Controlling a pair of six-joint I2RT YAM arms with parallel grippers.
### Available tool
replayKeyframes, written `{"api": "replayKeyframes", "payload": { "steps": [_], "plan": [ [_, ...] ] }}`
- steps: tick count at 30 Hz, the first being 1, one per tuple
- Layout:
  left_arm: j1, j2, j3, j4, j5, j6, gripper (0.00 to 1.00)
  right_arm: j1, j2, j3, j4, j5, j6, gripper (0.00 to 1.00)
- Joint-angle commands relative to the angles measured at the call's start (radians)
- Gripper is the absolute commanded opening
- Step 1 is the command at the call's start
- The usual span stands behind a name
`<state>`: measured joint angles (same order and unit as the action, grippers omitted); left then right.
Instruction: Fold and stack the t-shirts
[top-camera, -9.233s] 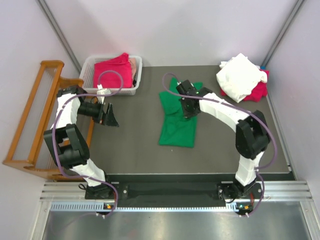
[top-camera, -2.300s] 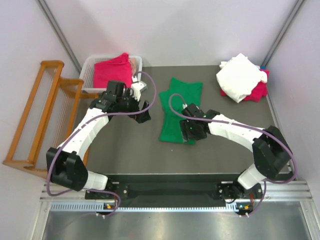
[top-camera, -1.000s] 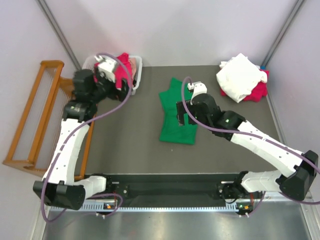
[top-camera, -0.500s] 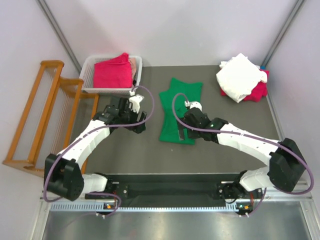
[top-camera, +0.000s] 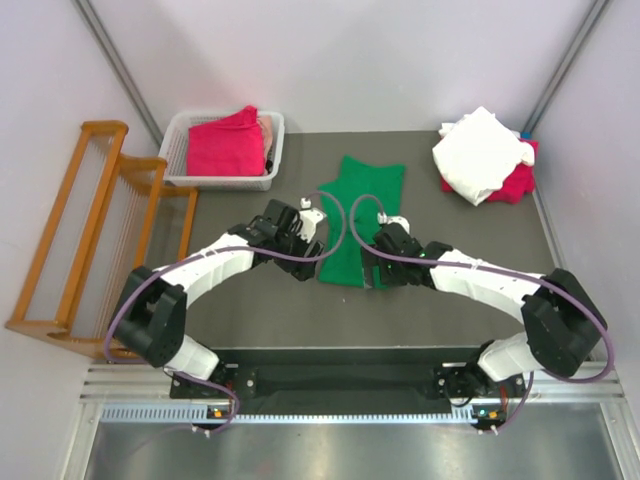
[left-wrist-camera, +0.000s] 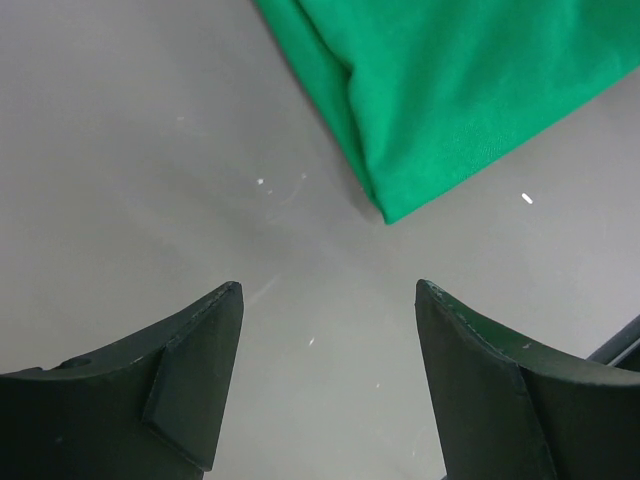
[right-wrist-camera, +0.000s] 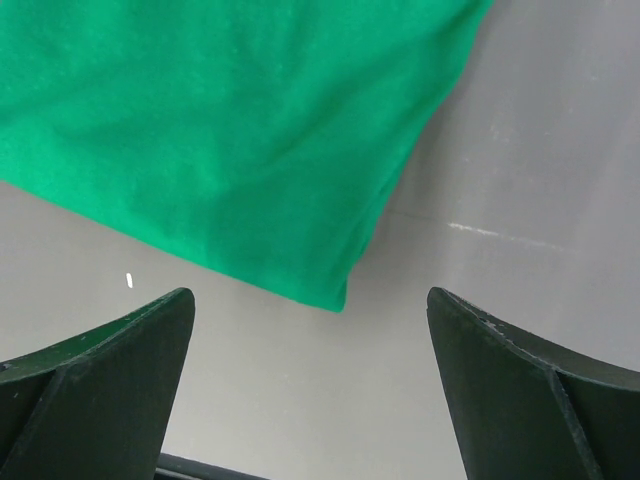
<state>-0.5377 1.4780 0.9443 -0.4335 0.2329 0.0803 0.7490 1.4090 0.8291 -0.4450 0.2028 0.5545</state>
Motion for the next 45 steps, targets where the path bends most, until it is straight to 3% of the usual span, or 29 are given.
{"api": "replayKeyframes", "payload": {
  "steps": [1,7,13,26,37,45],
  "plan": [
    [-0.016,0.047,0.053,0.082,-0.006,-0.007,0.74,-0.016,0.022,-0.004,0.069,-0.028,0.024,1.00],
    [-0.021,0.100,0.057,0.122,0.022,-0.030,0.83,-0.037,0.079,0.007,0.089,-0.065,0.015,1.00],
    [-0.044,0.126,0.065,0.141,0.014,-0.034,0.84,-0.063,0.117,0.015,0.107,-0.092,0.007,0.98],
    [-0.093,0.209,0.102,0.134,0.069,-0.103,0.78,-0.099,0.136,0.016,0.126,-0.128,-0.001,0.95],
    [-0.091,0.223,0.106,0.085,0.149,-0.129,0.61,-0.106,0.145,0.013,0.123,-0.152,0.007,0.83],
    [-0.091,0.249,0.146,0.006,0.175,-0.117,0.67,-0.106,0.136,0.034,0.078,-0.161,0.015,0.82]
  ]
}}
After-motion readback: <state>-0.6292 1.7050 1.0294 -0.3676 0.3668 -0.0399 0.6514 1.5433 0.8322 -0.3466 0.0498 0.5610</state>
